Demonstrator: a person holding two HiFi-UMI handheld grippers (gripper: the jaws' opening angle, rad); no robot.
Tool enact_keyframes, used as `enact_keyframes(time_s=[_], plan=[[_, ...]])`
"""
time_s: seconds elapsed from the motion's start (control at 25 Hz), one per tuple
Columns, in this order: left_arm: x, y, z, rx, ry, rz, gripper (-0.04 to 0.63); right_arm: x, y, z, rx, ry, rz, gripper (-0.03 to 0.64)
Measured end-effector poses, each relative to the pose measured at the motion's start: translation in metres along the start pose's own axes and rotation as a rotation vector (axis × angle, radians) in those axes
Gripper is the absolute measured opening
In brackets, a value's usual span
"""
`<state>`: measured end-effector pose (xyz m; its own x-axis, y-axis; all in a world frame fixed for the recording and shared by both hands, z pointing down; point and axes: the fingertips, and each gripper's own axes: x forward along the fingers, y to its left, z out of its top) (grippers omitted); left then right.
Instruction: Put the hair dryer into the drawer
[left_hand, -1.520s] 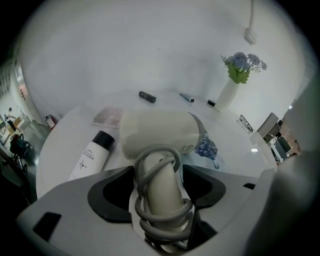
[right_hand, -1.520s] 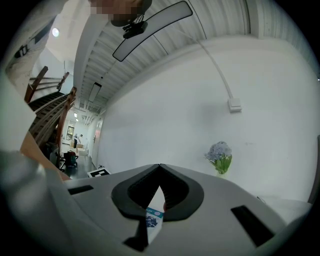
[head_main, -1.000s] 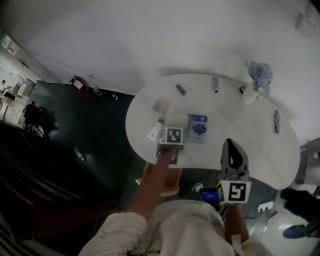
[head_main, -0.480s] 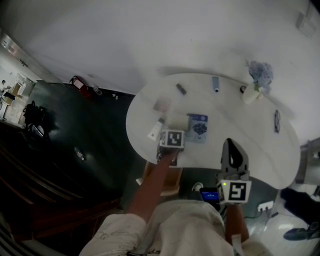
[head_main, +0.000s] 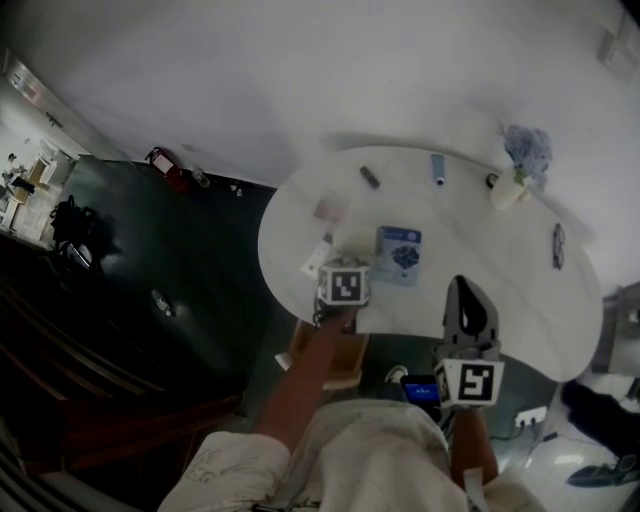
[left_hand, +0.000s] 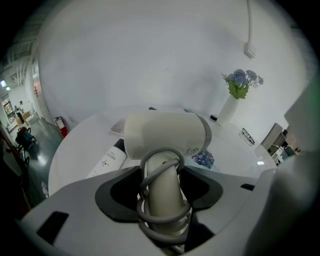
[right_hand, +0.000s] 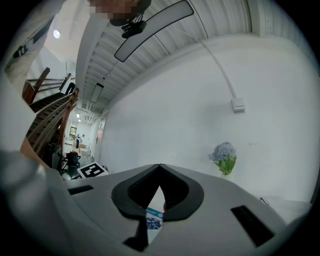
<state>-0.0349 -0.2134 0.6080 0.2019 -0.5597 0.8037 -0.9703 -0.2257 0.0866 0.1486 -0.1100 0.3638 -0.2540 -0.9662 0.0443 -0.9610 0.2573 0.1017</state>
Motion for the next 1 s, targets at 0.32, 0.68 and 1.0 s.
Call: enact_keyframes(time_s=[0.32,0.68,1.0], plan=[[-0.028,-0.007,0.007,-0.015,-0.090,-0.022,0.252,-0.001,0.008,0.001,0.003,-0.001,0.011,0.005],[-0.079,-0.016,0.029,-0.036,-0.266,-0.049,0.250,0.000,0.019,0.007,-0.012,-0.018,0.038,0.005],[-0.139,-0.023,0.051,-0.023,-0.464,-0.041,0.249,-0.001,0.030,0.013,-0.011,-0.035,0.068,0.005]])
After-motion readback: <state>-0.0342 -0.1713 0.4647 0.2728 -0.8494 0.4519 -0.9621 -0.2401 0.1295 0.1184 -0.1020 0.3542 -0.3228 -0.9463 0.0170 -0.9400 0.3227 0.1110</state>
